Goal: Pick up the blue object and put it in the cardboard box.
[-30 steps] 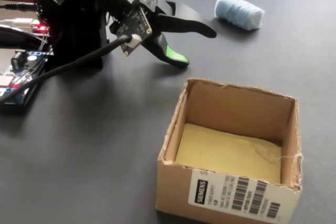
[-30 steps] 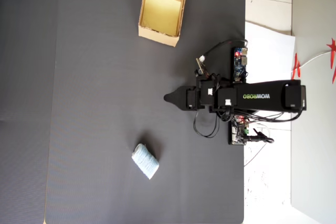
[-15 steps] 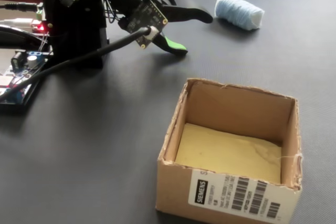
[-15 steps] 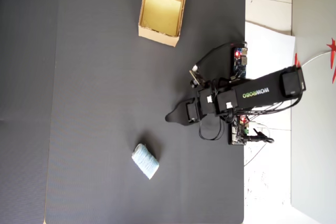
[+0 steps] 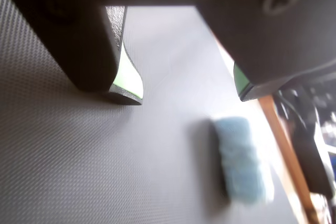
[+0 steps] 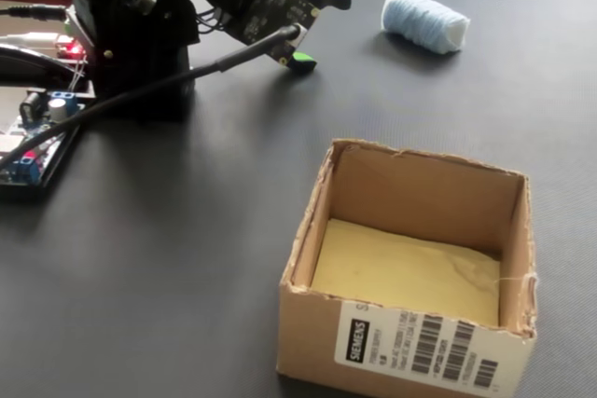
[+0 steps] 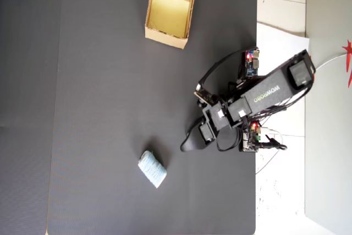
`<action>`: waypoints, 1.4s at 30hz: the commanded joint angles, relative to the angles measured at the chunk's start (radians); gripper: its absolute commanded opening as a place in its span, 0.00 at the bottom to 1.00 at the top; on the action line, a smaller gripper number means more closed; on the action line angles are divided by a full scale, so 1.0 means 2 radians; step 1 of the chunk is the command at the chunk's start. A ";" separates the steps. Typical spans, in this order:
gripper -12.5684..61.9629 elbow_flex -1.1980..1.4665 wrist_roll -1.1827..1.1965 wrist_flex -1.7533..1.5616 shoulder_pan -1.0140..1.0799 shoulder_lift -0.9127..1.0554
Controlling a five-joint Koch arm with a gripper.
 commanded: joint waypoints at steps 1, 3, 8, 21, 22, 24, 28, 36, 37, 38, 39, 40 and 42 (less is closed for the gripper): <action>0.61 -0.018 0.008 -0.021 -0.021 0.041; 0.61 -0.036 0.008 -0.013 -0.032 0.039; 0.61 -0.110 0.008 0.037 -0.036 0.008; 0.61 -0.497 -0.018 0.298 -0.012 -0.245; 0.61 -0.522 -0.019 0.313 -0.009 -0.267; 0.61 -0.547 -0.019 0.328 -0.005 -0.296; 0.61 -0.591 -0.019 0.346 0.004 -0.346; 0.61 -0.595 -0.016 0.342 0.027 -0.420; 0.61 -0.593 -0.016 0.341 0.027 -0.426; 0.61 -0.590 -0.016 0.340 0.028 -0.434; 0.61 -0.588 -0.015 0.339 0.028 -0.439; 0.61 -0.586 -0.015 0.339 0.028 -0.443; 0.61 -0.586 -0.012 0.338 0.028 -0.449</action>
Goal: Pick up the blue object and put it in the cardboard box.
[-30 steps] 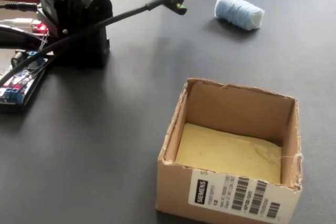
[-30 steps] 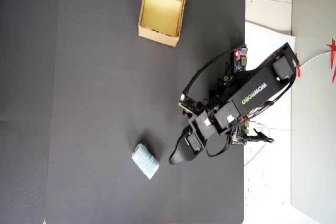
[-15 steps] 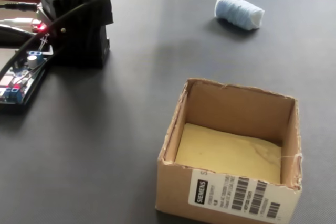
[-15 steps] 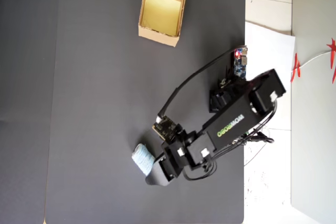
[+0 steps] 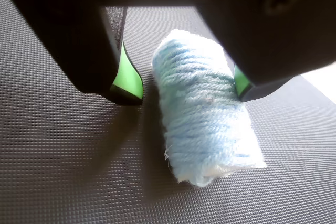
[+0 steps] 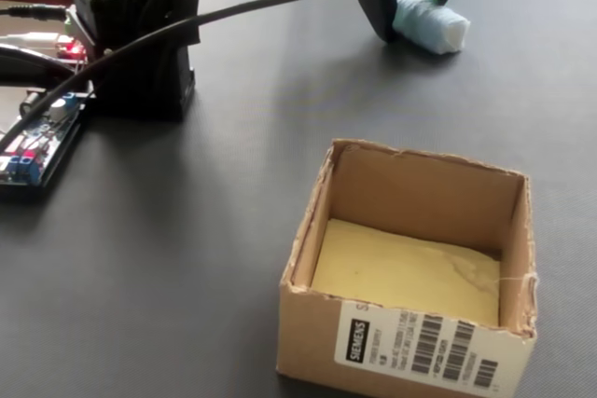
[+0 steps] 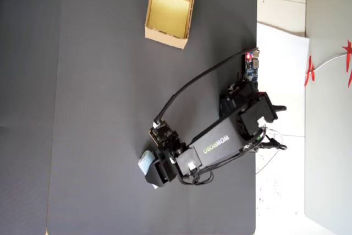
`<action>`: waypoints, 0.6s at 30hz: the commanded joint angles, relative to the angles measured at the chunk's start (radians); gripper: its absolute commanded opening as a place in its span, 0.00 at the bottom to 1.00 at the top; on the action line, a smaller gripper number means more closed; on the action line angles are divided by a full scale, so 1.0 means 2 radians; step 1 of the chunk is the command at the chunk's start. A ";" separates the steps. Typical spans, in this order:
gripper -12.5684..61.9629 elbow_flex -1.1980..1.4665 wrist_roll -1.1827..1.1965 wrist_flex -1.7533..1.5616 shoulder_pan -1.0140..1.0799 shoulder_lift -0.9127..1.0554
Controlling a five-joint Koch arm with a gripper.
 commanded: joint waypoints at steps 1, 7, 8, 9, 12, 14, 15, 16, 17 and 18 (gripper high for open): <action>0.61 -0.015 0.015 -0.012 0.001 0.002; 0.55 -0.012 0.015 -0.008 -0.002 -0.013; 0.51 -0.008 0.015 -0.008 -0.001 -0.013; 0.47 -0.004 0.015 -0.008 0.000 -0.012; 0.37 0.003 0.012 -0.010 0.000 -0.007; 0.30 0.004 0.005 -0.017 0.002 -0.003; 0.29 0.005 -0.002 -0.024 0.002 0.000; 0.27 0.007 -0.005 -0.031 0.002 0.003; 0.27 0.007 -0.005 -0.035 0.002 0.004; 0.27 0.008 -0.005 -0.041 0.002 0.008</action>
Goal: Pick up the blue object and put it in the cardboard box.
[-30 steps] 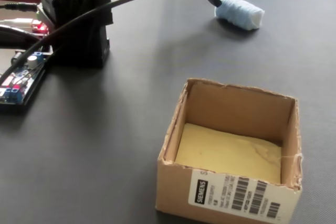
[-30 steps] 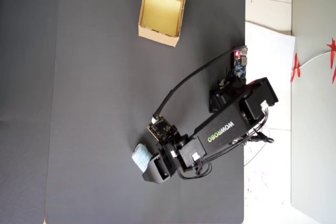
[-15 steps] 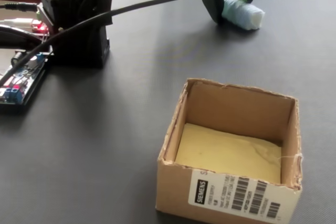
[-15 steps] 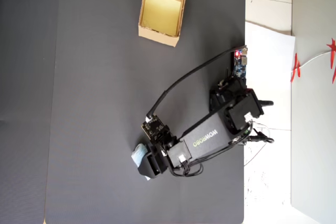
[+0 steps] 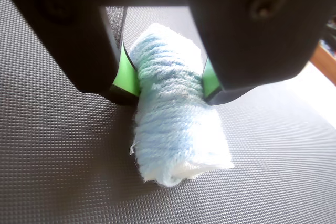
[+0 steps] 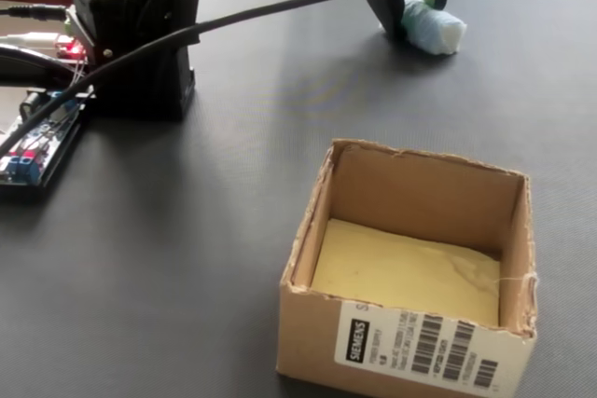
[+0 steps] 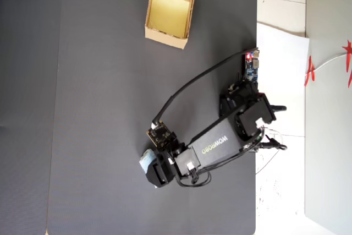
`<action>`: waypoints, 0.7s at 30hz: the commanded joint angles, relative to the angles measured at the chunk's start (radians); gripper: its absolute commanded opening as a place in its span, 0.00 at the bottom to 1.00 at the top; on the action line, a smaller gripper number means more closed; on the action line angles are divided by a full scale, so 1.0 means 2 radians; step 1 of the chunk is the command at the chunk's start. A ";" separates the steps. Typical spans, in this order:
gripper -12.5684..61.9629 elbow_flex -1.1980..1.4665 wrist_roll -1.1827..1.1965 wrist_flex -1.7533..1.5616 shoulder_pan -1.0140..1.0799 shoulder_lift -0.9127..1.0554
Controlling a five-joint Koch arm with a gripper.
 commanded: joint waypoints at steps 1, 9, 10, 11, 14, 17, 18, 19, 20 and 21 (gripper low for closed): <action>0.27 0.000 0.002 -0.011 0.001 0.017; 0.27 0.045 0.006 -0.088 0.038 0.092; 0.27 0.055 0.007 -0.101 0.046 0.107; 0.27 0.063 0.007 -0.112 0.051 0.117; 0.27 0.082 0.006 -0.137 0.061 0.150; 0.27 0.102 0.005 -0.160 0.068 0.183; 0.27 0.110 0.005 -0.165 0.074 0.199; 0.27 0.115 0.004 -0.169 0.078 0.209; 0.27 0.124 0.002 -0.178 0.086 0.225; 0.27 0.130 0.002 -0.186 0.091 0.234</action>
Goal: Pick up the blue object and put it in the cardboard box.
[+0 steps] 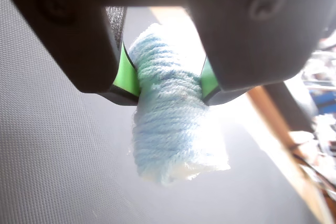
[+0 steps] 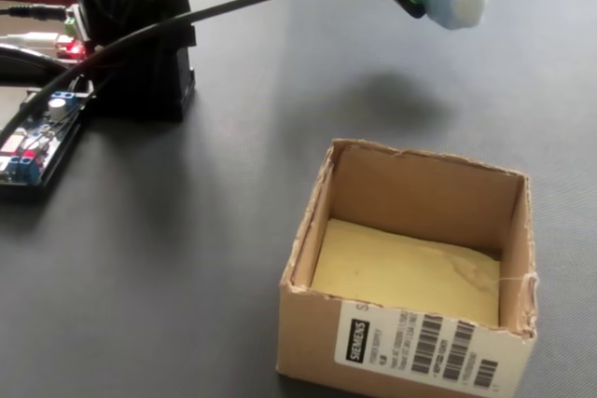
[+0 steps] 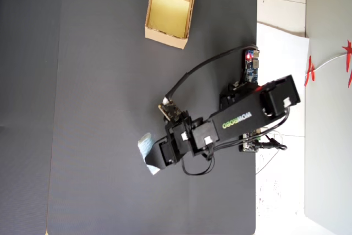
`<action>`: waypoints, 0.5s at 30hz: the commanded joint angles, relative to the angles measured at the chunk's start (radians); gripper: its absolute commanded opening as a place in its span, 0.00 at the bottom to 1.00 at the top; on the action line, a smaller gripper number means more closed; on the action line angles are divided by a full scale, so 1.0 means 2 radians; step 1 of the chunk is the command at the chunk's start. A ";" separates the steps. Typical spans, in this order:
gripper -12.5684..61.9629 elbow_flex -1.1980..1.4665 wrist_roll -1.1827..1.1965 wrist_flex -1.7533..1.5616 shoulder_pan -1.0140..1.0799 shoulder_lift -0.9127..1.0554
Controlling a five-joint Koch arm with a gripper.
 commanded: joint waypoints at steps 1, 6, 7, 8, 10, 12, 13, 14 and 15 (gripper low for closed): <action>0.27 -0.005 0.002 -0.068 0.017 0.038; 0.27 0.019 0.000 -0.105 0.069 0.084; 0.27 0.021 -0.001 -0.108 0.081 0.089; 0.27 0.021 -0.002 -0.110 0.094 0.094; 0.27 0.019 -0.013 -0.125 0.129 0.100; 0.27 0.020 -0.015 -0.140 0.165 0.107; 0.27 0.019 -0.016 -0.148 0.189 0.110; 0.27 0.017 -0.018 -0.150 0.204 0.111; 0.27 0.014 -0.025 -0.153 0.220 0.111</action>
